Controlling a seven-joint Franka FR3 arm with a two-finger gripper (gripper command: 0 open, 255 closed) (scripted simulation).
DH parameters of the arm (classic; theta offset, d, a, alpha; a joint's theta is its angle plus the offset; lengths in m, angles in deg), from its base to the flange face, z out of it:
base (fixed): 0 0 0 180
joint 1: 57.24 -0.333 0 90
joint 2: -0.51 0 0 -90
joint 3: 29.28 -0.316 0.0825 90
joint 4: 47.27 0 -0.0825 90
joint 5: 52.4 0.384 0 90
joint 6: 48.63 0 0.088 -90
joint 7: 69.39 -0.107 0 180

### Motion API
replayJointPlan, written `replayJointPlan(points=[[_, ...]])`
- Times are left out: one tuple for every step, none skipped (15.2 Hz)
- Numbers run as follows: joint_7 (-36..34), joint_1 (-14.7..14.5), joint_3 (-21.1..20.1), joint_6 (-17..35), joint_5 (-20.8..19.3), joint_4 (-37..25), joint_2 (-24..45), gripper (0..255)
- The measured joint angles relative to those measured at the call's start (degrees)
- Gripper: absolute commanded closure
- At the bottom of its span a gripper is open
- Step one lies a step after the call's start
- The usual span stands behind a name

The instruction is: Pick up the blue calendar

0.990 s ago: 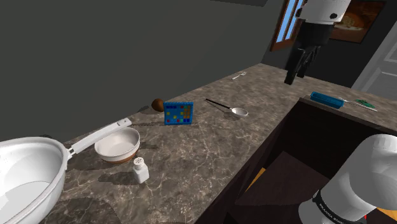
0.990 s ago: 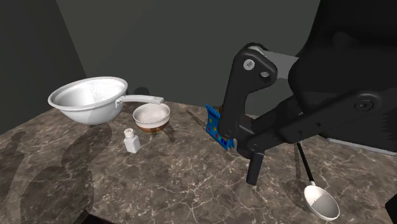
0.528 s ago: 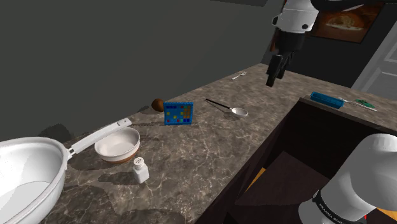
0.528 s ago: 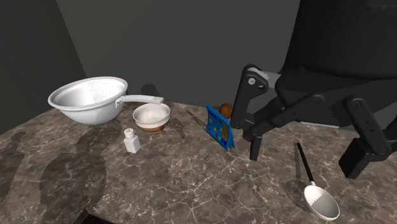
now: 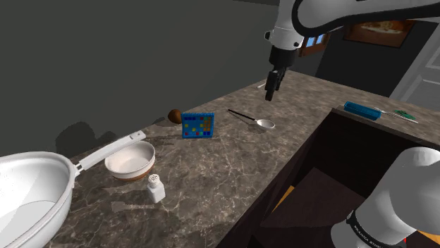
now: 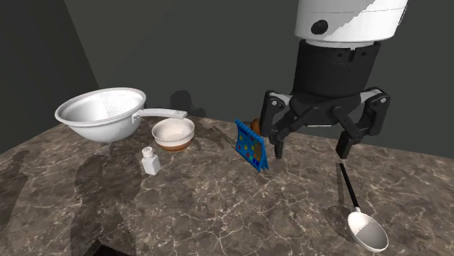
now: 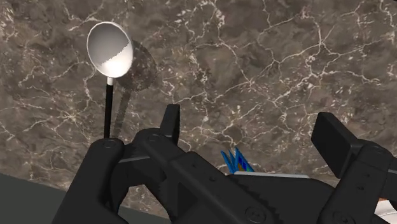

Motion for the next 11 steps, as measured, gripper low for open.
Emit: replayJointPlan(points=[[1.39,-0.2,0.22,1.32,-0.23,-0.87,1.98,0],[2.32,-0.58,0.07,2.76,-0.32,-1.87,4.21,0],[3.38,-0.9,-0.02,3.44,-0.43,-3.01,5.86,0],[4.05,-1.35,-0.36,4.72,-0.5,-4.27,8.19,0],[5.26,-1.57,-0.36,5.7,-0.65,-5.09,9.82,0],[6.06,-1.95,-0.63,6.57,-0.74,-6.37,11.76,0],[6.88,-2.31,-0.9,7.45,-0.86,-7.5,13.58,0],[7.76,-2.63,-1.14,8.34,-0.99,-8.2,15.0,0],[8.76,-2.87,-1.3,9.71,-1.17,-9.26,17.21,0],[9.82,-3.09,-1.45,10.24,-1.35,-11.13,19.47,0],[10.82,-3.33,-1.65,10.69,-1.5,-12.12,20.71,0]])
